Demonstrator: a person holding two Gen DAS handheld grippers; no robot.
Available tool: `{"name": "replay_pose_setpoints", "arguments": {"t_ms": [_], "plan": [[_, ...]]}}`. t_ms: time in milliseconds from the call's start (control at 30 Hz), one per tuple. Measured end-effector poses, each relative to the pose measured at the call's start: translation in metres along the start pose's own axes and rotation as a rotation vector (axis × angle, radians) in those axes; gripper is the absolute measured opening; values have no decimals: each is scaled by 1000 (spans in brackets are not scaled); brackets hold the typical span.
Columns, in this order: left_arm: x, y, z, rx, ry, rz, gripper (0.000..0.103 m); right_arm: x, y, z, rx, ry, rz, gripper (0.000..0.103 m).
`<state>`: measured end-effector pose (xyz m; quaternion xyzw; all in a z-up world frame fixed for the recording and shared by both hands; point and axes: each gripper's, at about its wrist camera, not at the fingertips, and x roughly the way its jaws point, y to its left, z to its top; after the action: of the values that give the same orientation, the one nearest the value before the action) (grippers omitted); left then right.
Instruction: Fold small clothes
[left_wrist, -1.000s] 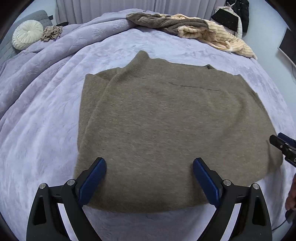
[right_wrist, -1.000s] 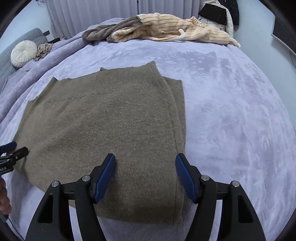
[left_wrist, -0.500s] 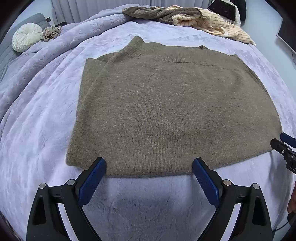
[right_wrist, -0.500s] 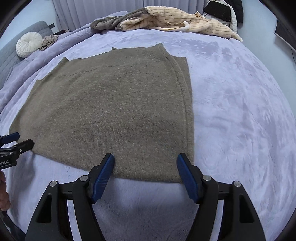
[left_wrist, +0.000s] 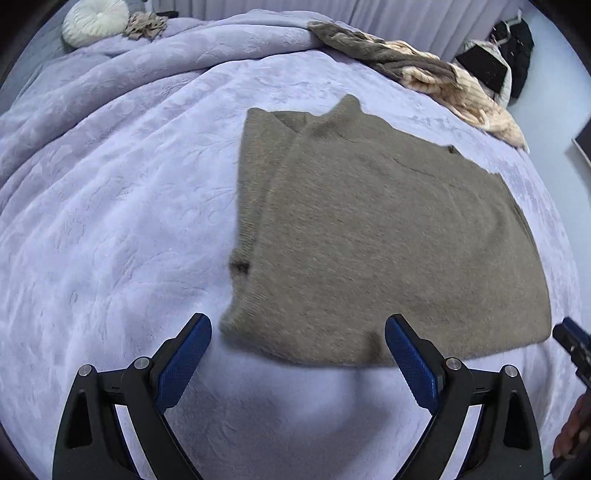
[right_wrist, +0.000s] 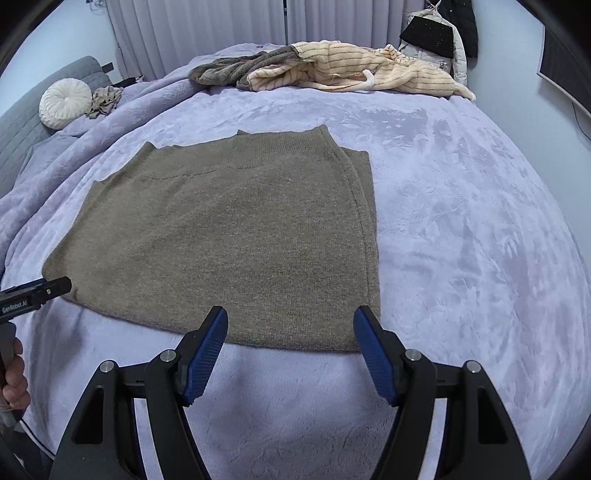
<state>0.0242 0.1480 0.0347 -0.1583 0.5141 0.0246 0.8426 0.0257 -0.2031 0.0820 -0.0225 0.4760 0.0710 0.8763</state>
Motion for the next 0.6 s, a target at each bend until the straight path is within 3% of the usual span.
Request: {"name": "replay_pose_setpoints", "arguments": {"t_ms": [167,267,500,533,600], "plan": [[24,51,20,-175,52,-146,95,0,16,14,-41,-11,11,74],[33,53,25,-178,57,-217,95,5,28,24,-62,-8,21,74],[53,32,39,-111,58,-298,95,34,72,60,-98,33,104,74],[52,32,40,-121,49,-327,91,40,79,67,-99,38,116,74],[50,28,41,-124,49,-379,44,49,90,79,-101,50,139,74]]}}
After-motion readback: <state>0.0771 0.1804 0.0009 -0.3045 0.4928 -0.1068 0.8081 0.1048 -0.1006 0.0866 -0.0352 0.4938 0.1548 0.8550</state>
